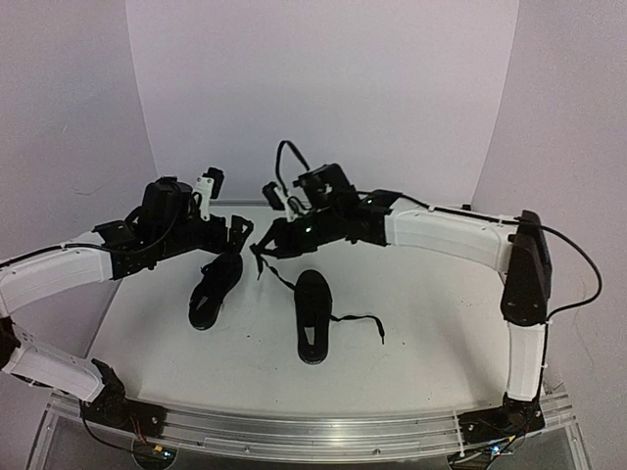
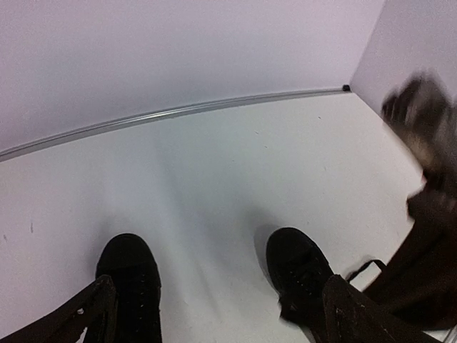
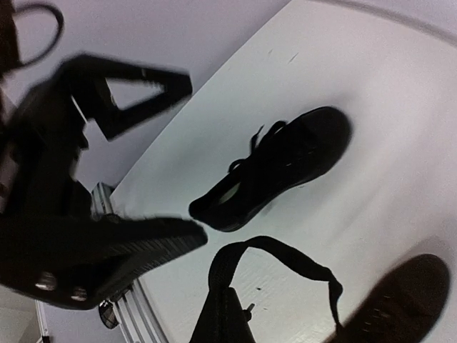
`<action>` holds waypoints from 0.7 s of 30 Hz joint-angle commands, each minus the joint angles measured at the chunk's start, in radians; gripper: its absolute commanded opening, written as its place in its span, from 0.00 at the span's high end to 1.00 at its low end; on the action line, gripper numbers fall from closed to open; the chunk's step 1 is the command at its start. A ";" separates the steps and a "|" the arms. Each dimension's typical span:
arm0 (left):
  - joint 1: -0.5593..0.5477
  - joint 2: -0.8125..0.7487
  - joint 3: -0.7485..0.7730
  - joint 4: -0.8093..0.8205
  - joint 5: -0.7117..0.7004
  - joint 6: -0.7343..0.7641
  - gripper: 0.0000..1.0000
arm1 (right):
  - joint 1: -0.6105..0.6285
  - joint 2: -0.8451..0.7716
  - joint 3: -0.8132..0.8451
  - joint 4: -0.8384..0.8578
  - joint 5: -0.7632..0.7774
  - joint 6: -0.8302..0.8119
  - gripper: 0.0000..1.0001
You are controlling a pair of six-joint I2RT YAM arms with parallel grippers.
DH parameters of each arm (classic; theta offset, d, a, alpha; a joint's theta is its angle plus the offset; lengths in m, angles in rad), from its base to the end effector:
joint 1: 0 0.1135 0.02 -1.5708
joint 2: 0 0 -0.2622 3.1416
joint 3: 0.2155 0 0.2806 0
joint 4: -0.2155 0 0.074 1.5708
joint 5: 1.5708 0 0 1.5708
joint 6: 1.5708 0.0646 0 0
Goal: Tie the shoes
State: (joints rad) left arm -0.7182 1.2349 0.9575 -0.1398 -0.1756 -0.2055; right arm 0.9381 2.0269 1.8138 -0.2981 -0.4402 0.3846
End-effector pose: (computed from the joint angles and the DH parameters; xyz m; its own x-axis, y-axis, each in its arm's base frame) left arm 0.2630 -0.2149 0.2879 -0.4064 0.0883 -0.9094 0.4543 0.8831 -0.1173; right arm 0.2921 0.4450 0.2848 -0.6243 -0.2774 -0.7302 -0.7714 0.3661 0.5205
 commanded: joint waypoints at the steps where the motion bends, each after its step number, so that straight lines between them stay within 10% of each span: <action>1: 0.028 -0.094 -0.041 -0.045 -0.164 -0.103 0.00 | 0.082 0.114 0.099 0.030 -0.102 0.040 1.00; 7: 0.037 -0.089 -0.049 -0.100 -0.127 -0.103 0.01 | 0.093 0.004 -0.039 0.033 -0.087 0.013 0.22; 9: 0.038 -0.080 -0.052 -0.113 -0.098 -0.098 0.00 | 0.076 -0.107 -0.148 0.032 -0.034 0.000 0.10; 21: -0.027 -0.004 -0.126 -0.319 0.198 -0.126 0.12 | -0.197 -0.509 -0.777 -0.117 0.228 0.086 0.24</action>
State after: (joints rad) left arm -0.6932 1.2217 0.8648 -0.3361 -0.0579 -0.2872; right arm 0.7543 1.5010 1.1582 -0.3190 -0.3456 0.4383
